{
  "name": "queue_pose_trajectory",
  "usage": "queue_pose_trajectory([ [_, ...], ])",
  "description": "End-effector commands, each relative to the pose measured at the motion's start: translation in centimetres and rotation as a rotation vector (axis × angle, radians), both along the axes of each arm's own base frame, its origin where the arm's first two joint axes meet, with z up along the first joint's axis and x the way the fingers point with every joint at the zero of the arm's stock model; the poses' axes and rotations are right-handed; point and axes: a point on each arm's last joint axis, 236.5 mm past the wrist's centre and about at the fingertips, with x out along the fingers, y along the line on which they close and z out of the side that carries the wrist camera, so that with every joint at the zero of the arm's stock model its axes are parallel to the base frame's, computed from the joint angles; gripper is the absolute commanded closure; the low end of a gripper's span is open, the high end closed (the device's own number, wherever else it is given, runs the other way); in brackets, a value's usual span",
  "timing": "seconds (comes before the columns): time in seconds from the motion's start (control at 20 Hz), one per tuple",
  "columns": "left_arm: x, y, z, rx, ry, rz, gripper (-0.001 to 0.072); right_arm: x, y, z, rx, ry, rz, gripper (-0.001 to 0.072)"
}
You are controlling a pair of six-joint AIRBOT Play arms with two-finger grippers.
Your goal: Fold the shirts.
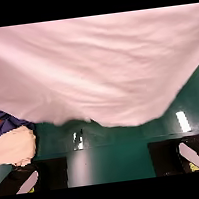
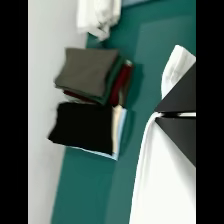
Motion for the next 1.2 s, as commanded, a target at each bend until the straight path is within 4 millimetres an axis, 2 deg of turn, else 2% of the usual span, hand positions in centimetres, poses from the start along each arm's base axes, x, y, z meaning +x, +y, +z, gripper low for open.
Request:
queue_pose_trajectory([
  [0.0,9.1,-0.6,-13.9,0.036,0.407,0.030,0.0681,6.3,1.2,-7.5,0.061,0.231,0.082,0.0701],
  [0.15,15.0,-3.1,-28.8,0.028,0.737,-0.024,0.0680,12.0,1.8,-18.9,0.119,0.510,0.117,0.0701],
  [0.25,17.8,-3.4,-36.8,0.039,0.869,-0.015,0.0680,14.9,2.1,-26.2,0.153,0.655,0.121,0.0701],
  [0.35,19.7,-3.3,-41.8,0.050,0.941,0.004,0.0680,17.1,2.1,-31.3,0.176,0.732,0.113,0.0700],
  [0.45,21.1,-3.3,-43.8,0.042,0.945,0.017,0.0677,18.6,2.0,-34.0,0.190,0.769,0.109,0.0699],
  [0.5,21.5,-3.3,-43.7,0.039,0.930,0.022,0.0479,19.3,1.9,-34.4,0.194,0.774,0.110,0.0695],
  [0.55,21.8,-3.1,-43.3,0.046,0.915,0.027,0.0143,19.8,1.9,-34.2,0.195,0.766,0.113,0.0563],
  [0.6,21.7,-2.9,-42.6,0.065,0.913,0.027,0.0147,20.4,1.9,-33.5,0.196,0.750,0.111,0.0349],
  [0.7,20.4,-1.4,-40.9,0.085,0.955,0.034,0.0159,20.2,1.8,-31.1,0.195,0.726,0.111,0.0334],
  [0.8,17.6,1.4,-40.4,0.077,1.035,0.064,0.0159,17.9,1.7,-30.1,0.181,0.769,0.132,0.0334],
  [0.85,15.9,2.8,-41.0,0.068,1.079,0.086,0.0158,16.7,2.7,-29.7,0.221,0.773,0.161,0.0335],
  [0.9,13.9,4.0,-42.1,0.052,1.125,0.109,0.0158,15.4,3.5,-29.5,0.272,0.776,0.194,0.0335],
  [1.0,8.9,5.6,-45.9,0.020,1.235,0.151,0.0158,12.8,5.2,-29.9,0.352,0.794,0.246,0.0335],
  [1.15,2.2,5.3,-52.0,-0.017,1.368,0.163,0.0158,9.9,6.3,-31.6,0.375,0.810,0.238,0.0335],
])
